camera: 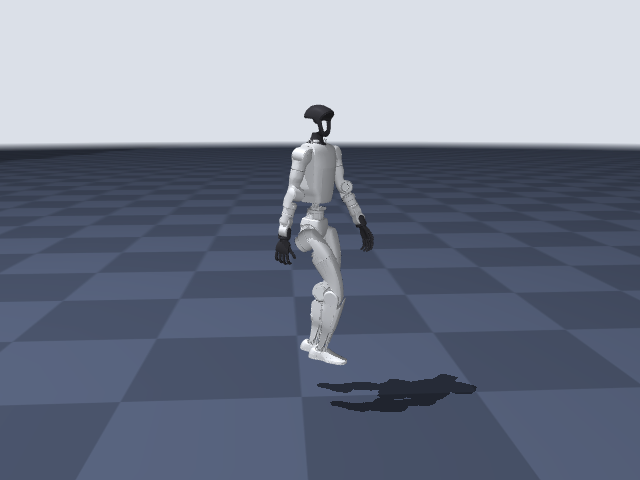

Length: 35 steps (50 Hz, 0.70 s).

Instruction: Stand up

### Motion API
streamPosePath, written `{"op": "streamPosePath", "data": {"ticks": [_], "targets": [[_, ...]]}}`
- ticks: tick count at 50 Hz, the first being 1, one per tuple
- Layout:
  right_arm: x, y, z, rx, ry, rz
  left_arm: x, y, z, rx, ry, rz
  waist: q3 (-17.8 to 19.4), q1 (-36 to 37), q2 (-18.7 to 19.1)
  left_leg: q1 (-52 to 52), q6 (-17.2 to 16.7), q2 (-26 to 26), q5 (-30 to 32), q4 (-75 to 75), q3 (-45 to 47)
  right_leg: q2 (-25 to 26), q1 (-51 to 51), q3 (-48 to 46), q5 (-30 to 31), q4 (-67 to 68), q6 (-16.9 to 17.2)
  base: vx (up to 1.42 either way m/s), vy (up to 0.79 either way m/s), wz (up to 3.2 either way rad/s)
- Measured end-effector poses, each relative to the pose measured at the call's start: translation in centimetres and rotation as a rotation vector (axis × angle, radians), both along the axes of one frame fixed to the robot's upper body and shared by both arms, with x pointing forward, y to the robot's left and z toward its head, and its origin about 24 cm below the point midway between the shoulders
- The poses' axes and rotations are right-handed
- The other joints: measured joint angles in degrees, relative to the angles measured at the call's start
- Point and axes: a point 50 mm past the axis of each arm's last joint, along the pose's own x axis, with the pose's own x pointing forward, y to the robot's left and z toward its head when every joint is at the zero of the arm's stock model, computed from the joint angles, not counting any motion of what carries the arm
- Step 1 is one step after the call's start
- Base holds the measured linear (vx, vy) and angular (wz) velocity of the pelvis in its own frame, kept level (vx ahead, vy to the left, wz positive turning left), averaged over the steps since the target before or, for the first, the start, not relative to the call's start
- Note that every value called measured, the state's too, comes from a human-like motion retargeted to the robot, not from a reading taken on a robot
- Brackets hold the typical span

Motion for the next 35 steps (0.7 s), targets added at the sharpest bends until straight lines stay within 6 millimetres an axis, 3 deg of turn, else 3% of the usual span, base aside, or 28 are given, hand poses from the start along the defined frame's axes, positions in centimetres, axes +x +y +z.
{"op": "streamPosePath", "data": {"ticks": [5, 8, 10, 12, 15, 17, 20, 22, 23, 25, 30, 35], "targets": [[-1.5, -0.5, 0.3, -0.021, 0.043, -0.039, 5.3, 0.0, 2.6, 0.043, -0.226, -0.085, 1.0, -4.8, -1.5, 9.0, 0.3, -3.6, -1.1, -2.3, -2.7, -4.6, -1.8, 1.5, 0.3, -28.5, -5.0, 0.88, 0.04, 0.59], [-1.9, -0.8, 0.5, -0.023, 0.063, -0.051, 6.3, -0.5, 3.1, 0.045, -0.270, -0.117, 0.6, -4.7, -1.9, 13.4, -0.7, -5.1, 1.3, -1.8, -3.5, -4.2, -0.5, 1.6, 3.5, -40.5, -5.5, 0.99, -0.03, 0.21], [-2.3, -0.8, 0.6, -0.024, 0.077, -0.065, 5.7, -1.1, 2.6, 0.034, -0.247, -0.134, 0.2, -4.7, -1.6, 15.4, -2.3, -5.8, 5.2, 0.6, -5.3, -4.6, 1.3, 0.9, 6.0, -39.4, -6.7, 1.09, -0.07, 0.33], [-2.6, -0.6, 0.6, -0.020, 0.089, -0.080, 3.8, -1.9, 1.4, 0.010, -0.181, -0.144, -0.9, -5.1, -1.5, 16.0, -5.3, -7.0, 12.5, 4.8, -7.8, -5.9, 2.8, -1.7, 7.5, -36.6, -7.5, 1.23, -0.13, 0.70], [-2.0, -0.2, 0.4, -0.003, 0.078, -0.110, -0.8, -3.0, -0.8, -0.033, -0.031, -0.142, -2.7, -2.6, -2.2, 13.9, -12.3, -10.8, 30.1, 14.9, -7.6, -4.9, 4.6, 4.8, 7.0, -33.0, -9.5, 1.19, -0.13, 0.03], [-0.4, -0.2, 0.1, -0.002, 0.034, -0.102, -4.5, -3.3, -2.0, -0.054, 0.090, -0.098, -1.4, -1.5, -0.4, 7.8, -16.4, -8.9, 32.7, 32.4, -4.5, -2.2, 6.0, 4.7, 3.4, -28.3, -10.5, 1.05, -0.01, -0.46], [3.4, -0.2, -0.3, -0.014, -0.073, -0.053, -10.2, -3.1, -2.9, -0.098, 0.271, -0.005, 0.0, 0.7, -0.5, -0.1, -16.3, -7.0, 32.7, 48.8, 0.2, -2.2, 10.8, 6.6, -0.8, -26.2, -9.2, 0.91, -0.03, -0.52], [5.6, 0.2, -0.5, -0.015, -0.151, -0.024, -14.0, -3.1, -3.1, -0.122, 0.391, 0.046, -1.0, -0.8, -5.0, -4.8, -10.9, -8.5, 26.8, 47.4, 2.6, -6.3, 14.2, 9.1, -2.5, -28.1, -9.8, 0.92, -0.24, 0.73], [6.8, 0.4, -0.5, -0.011, -0.188, -0.007, -15.7, -2.8, -3.0, -0.122, 0.443, 0.075, -1.0, -0.8, -5.2, -7.7, -8.4, -7.1, 22.4, 49.0, 3.3, -7.1, 15.8, 7.2, -3.0, -28.5, -9.8, 0.81, -0.18, 0.49], [9.2, 0.6, -0.4, -0.011, -0.264, 0.032, -18.6, -2.7, -2.7, -0.120, 0.514, 0.145, -1.2, 0.6, -5.9, -13.0, -6.4, -5.1, 17.1, 48.9, 4.9, -7.5, 18.7, 7.1, -3.8, -29.5, -9.6, 0.79, -0.11, -0.12], [15.4, 0.0, 0.6, -0.057, -0.464, 0.155, -23.3, -2.9, -2.0, -0.157, 0.554, 0.362, 0.3, 5.4, -5.0, -21.0, -7.7, -2.9, 12.4, 32.1, 4.9, -6.4, 25.8, 5.9, -6.9, -31.0, -8.6, 0.87, -0.04, -0.54], [19.7, -0.2, 2.0, -0.083, -0.580, 0.255, -26.9, -3.1, -1.1, -0.163, 0.605, 0.544, 2.9, 8.7, -0.7, -20.4, -12.2, 1.1, 18.7, 0.2, -0.1, -0.7, 33.9, 9.1, -9.2, -31.1, -7.7, 0.81, 0.06, -0.72]]}}
